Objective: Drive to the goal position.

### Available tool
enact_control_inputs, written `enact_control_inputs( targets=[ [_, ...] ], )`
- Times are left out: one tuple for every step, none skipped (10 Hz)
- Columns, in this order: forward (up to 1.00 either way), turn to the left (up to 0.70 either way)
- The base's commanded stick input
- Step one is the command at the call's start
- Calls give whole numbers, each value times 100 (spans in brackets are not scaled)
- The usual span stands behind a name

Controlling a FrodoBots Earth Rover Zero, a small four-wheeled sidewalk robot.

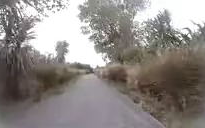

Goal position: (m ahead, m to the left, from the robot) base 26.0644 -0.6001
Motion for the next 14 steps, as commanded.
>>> enact_control_inputs(
  targets=[
    [100,0],
    [100,3],
    [100,11],
    [100,32],
    [100,40],
    [100,40],
    [100,40],
    [100,38],
    [100,37],
    [100,37],
    [100,37],
    [100,37],
    [100,36],
    [100,20]
  ],
)
